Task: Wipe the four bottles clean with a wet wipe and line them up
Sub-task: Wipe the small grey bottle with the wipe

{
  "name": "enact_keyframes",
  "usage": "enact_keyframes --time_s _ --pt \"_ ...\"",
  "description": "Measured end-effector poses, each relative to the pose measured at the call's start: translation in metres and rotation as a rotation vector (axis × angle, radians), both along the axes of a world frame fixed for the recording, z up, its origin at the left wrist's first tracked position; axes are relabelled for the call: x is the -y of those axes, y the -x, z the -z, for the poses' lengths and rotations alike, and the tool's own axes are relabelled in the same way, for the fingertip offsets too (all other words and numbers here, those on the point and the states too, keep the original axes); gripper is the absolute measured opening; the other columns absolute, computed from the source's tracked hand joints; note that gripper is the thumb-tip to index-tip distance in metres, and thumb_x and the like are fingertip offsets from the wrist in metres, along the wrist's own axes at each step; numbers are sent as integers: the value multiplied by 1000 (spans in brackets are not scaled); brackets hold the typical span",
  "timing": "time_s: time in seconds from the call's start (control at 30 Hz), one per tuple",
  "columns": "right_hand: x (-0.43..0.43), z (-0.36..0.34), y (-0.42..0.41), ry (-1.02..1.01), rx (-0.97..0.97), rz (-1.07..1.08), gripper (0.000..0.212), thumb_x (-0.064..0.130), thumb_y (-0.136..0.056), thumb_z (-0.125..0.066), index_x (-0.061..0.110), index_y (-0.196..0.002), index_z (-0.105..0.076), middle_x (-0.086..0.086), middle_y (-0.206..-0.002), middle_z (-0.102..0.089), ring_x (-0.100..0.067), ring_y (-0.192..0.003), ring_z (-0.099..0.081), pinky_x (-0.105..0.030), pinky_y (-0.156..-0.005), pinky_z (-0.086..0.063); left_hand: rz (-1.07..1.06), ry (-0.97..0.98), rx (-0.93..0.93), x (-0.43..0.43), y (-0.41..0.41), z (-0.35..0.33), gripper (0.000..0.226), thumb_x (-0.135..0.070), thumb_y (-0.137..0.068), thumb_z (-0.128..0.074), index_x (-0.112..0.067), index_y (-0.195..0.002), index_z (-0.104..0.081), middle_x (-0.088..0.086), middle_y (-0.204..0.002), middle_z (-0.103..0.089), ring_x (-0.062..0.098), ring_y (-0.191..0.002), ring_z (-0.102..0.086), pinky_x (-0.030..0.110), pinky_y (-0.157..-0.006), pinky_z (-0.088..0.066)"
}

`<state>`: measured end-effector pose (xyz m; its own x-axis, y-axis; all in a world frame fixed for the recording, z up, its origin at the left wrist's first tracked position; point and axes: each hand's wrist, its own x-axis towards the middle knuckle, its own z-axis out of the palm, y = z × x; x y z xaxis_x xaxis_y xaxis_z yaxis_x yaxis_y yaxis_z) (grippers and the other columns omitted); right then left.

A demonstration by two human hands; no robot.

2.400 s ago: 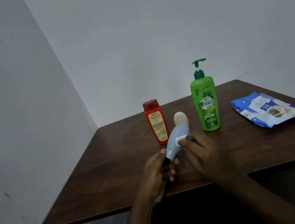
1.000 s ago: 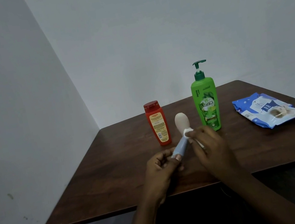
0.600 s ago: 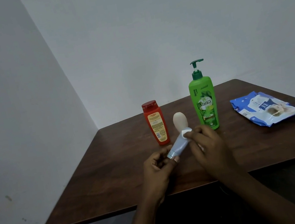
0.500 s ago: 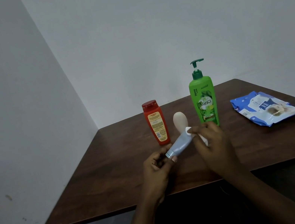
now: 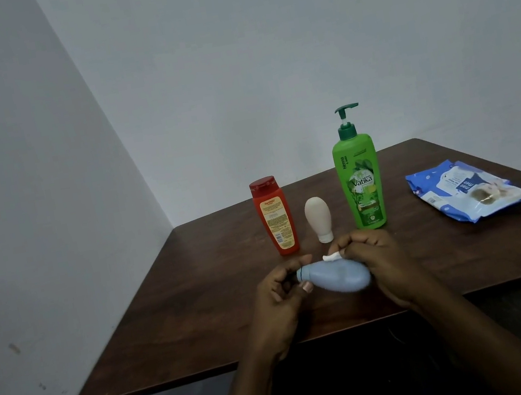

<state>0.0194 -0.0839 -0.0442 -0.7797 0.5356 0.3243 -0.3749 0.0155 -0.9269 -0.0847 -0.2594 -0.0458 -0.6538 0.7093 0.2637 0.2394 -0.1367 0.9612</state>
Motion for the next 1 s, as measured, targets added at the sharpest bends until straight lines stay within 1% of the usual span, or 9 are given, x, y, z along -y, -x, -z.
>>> enact_keyframes --time_s 0.1,0.17,0.27,0.37,0.5,0.63,0.73,0.83,1.0 --pt "-2 3 0 -46 36 -60 18 7 -83 -61 8 -81 -79 -17 -92 -76 -26 -84 -70 -30 -71 -53 34 12 -36 -1 0 1 43 15 -91 -64 -8 -128 -69 5 -126 -76 20 -122 -69 38 -106 -55" --pt "-3 2 -1 -60 40 -98 20 15 -77 -64 5 -85 -79 -18 -95 -76 -25 -87 -70 -29 -75 -53 46 9 -37 -2 1 2 44 14 -91 -66 -7 -128 -69 7 -126 -75 22 -123 -69 38 -105 -55" --pt "-1 0 -2 -20 45 -125 16 8 -84 -64 4 -86 -79 -17 -96 -76 -23 -84 -69 -28 -70 -53 40 -21 -3 -2 1 2 42 15 -91 -65 -7 -126 -69 8 -124 -76 22 -122 -70 34 -102 -56" --pt "-1 1 0 50 24 -63 31 -6 -88 -55 9 -75 -78 -13 -85 -74 -24 -80 -66 -27 -66 -51 5 -49 38 -2 -1 1 40 15 -91 -64 -8 -124 -70 6 -121 -77 20 -118 -71 30 -96 -57" --pt "0 1 2 110 0 -24 18 9 -71 -59 9 -68 -76 -13 -78 -72 -29 -82 -64 -34 -73 -47 -28 -63 105 -1 1 1 41 14 -93 -63 -11 -124 -70 6 -121 -77 20 -119 -71 32 -98 -58" --pt "1 -1 -3 63 26 -74 18 1 -84 -64 6 -83 -81 -17 -94 -77 -29 -89 -72 -31 -75 -55 37 -35 95 1 -2 -2 41 13 -92 -63 -8 -127 -69 6 -123 -77 21 -120 -70 33 -100 -57" --pt "2 0 -4 31 72 -118 24 -4 -92 -57 2 -96 -79 -15 -102 -77 -26 -94 -73 -27 -77 -58 60 -19 56 0 -3 -4 41 13 -92 -64 -6 -128 -68 6 -124 -76 19 -120 -70 30 -99 -57" --pt "2 -3 -3 72 70 -118 30 -6 -94 -50 1 -104 -77 -13 -105 -77 -24 -96 -73 -25 -78 -58 8 -57 118 -1 -3 -4 39 12 -94 -63 -9 -126 -69 5 -122 -77 18 -117 -72 28 -94 -58" --pt "2 -1 2 168 77 -41 48 -11 -93 -45 15 -79 -83 -11 -97 -78 -19 -84 -75 -27 -70 -60 -130 -46 179 -2 2 1 40 7 -95 -64 -16 -129 -68 0 -125 -75 12 -118 -70 27 -93 -59"
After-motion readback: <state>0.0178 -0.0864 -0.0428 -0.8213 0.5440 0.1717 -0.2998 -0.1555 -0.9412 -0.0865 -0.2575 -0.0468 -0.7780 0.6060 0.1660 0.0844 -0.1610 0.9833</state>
